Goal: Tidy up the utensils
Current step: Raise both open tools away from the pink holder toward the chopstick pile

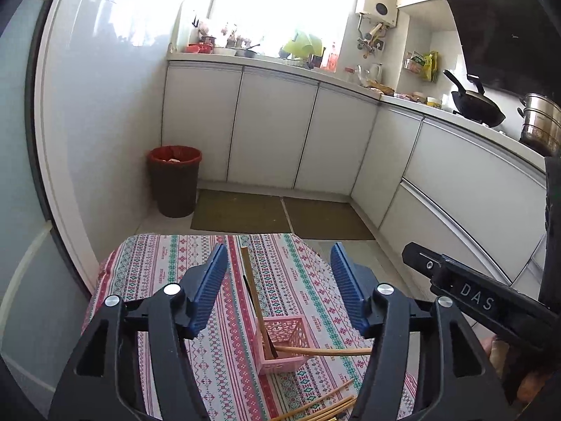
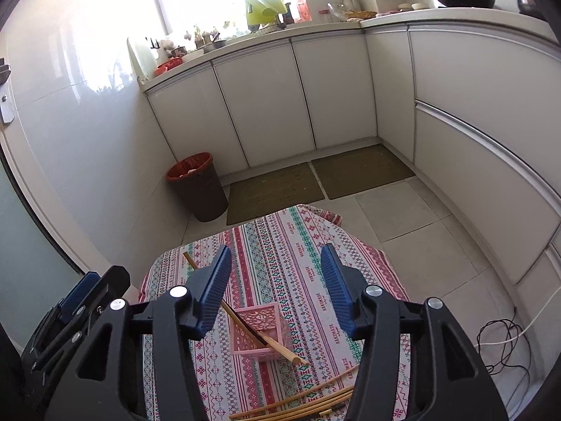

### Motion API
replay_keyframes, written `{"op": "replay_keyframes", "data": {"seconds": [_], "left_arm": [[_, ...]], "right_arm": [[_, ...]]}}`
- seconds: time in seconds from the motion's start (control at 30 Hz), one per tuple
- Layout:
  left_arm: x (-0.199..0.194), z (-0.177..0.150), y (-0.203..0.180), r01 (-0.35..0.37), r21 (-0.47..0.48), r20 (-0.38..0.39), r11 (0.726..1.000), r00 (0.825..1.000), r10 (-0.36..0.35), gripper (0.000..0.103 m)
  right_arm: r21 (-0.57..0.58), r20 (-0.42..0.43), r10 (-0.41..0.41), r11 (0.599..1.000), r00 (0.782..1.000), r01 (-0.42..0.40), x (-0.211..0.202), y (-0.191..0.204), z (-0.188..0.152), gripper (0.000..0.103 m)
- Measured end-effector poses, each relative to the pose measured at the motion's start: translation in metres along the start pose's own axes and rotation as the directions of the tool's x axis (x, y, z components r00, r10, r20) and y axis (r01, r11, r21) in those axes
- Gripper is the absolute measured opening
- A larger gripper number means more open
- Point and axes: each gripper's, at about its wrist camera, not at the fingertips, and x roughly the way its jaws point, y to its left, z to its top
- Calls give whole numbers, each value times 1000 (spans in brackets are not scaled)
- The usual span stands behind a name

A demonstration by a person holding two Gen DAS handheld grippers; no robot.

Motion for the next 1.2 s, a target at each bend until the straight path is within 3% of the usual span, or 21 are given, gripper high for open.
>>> {"op": "replay_keyframes", "data": {"seconds": [0.33,0.57,0.87,1.03,1.2], "left_arm": [[-18,-7,-11,-50,26,22,998,999,49,92],[-26,-12,-20,-62,48,12,997,998,61,96],[-32,-28,-23,-57,63,-29,996,998,59,96],[-21,-53,-33,11,106,-152,994,988,6,96],[0,-92,-59,97,209,-345,973,939,-19,96]], "right_arm": [[-7,53,-148,989,988,149,-28,-18,-11,90],[-12,96,-215,976,972,217,-49,-26,-16,96],[18,57,-248,969,967,248,-64,-51,-32,96],[44,14,-288,957,957,288,-74,-76,-59,96],[87,-106,-331,936,938,341,-75,-120,-101,96]]}}
